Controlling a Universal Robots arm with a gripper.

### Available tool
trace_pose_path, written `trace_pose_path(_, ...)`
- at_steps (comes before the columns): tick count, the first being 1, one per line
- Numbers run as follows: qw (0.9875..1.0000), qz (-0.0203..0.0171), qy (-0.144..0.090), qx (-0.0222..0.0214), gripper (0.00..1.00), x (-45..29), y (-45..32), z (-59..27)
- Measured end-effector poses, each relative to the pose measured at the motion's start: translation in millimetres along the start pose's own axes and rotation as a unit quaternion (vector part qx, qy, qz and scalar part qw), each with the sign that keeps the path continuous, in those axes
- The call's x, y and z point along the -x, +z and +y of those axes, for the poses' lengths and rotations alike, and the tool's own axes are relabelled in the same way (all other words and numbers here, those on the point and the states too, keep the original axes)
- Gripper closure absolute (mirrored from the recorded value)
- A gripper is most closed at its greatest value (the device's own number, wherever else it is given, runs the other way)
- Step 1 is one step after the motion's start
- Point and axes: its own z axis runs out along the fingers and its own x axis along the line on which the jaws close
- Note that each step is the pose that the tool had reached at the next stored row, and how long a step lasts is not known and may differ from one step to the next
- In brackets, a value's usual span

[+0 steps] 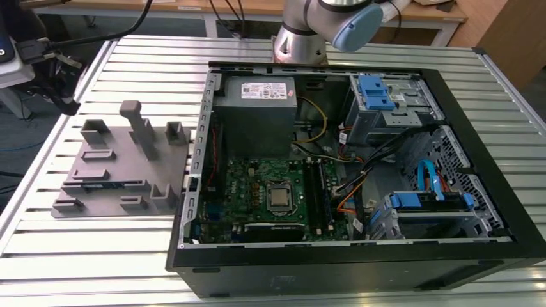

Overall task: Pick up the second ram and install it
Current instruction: 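Reach for the second ram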

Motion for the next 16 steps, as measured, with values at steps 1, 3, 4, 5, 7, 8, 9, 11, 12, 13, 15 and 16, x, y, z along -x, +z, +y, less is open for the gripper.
trace_pose_path(1,1.0000,0.0000,0.000,0.0000,0.89,-0.1,0.7,-0.4)
trace_pose_path(3,1.0000,0.0000,0.000,0.0000,0.89,-0.4,2.2,-1.2)
trace_pose_path(4,1.0000,-0.0001,0.000,0.0001,0.89,-0.5,3.0,-1.9)
trace_pose_path(5,1.0000,0.0000,0.000,0.0001,0.89,-0.8,3.6,-2.7)
trace_pose_path(7,1.0000,-0.0001,0.000,0.0001,0.89,-1.5,5.2,-5.9)
trace_pose_path(8,1.0000,0.0000,0.000,0.0001,0.89,-1.9,5.8,-8.1)
trace_pose_path(9,1.0000,-0.0001,0.000,0.0001,0.89,-2.1,6.5,-10.4)
trace_pose_path(11,1.0000,-0.0001,0.000,0.0001,0.89,-2.1,7.8,-16.5)
trace_pose_path(12,1.0000,0.0000,0.000,0.0001,0.89,-2.0,8.5,-19.6)
trace_pose_path(13,1.0000,0.0000,0.000,0.0001,0.89,-1.8,9.6,-22.6)
trace_pose_path(15,1.0000,0.0002,-0.001,-0.0002,0.89,-1.5,12.0,-26.7)
trace_pose_path(16,1.0000,0.0001,-0.001,-0.0008,0.89,-1.4,13.1,-28.2)
